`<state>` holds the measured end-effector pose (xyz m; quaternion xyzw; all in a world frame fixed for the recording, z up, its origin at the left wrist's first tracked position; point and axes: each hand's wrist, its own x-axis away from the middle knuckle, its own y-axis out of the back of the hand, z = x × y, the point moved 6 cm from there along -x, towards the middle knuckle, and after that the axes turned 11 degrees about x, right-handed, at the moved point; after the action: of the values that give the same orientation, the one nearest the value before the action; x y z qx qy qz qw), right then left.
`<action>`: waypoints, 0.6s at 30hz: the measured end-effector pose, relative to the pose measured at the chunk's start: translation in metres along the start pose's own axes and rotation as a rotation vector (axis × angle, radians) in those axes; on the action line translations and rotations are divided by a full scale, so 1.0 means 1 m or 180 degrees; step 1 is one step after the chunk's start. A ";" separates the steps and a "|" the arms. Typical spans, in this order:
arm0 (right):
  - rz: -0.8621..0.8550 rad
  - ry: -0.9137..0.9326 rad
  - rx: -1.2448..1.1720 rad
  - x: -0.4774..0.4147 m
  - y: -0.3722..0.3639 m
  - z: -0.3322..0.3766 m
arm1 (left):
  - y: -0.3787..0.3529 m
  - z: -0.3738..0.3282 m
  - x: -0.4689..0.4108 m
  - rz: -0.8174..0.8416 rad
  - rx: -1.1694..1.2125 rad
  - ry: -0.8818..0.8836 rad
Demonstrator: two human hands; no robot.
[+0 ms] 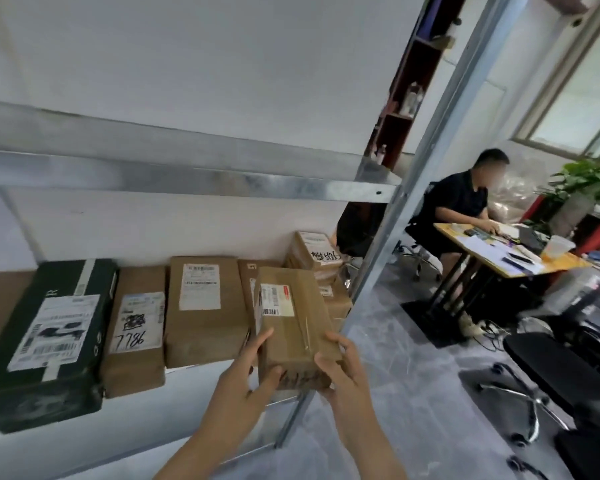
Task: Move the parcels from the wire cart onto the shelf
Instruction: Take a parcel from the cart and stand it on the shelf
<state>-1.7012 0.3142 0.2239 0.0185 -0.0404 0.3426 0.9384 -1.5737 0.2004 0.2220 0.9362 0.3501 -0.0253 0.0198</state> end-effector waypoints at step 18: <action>0.0060 0.0793 0.2112 -0.104 -0.026 -0.019 | 0.011 0.031 -0.083 -0.0405 -0.1647 -0.0015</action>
<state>-1.7625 0.2291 0.1959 0.2800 0.1877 0.3453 0.8758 -1.6302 0.1358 0.1961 0.8761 0.4029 0.0617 0.2576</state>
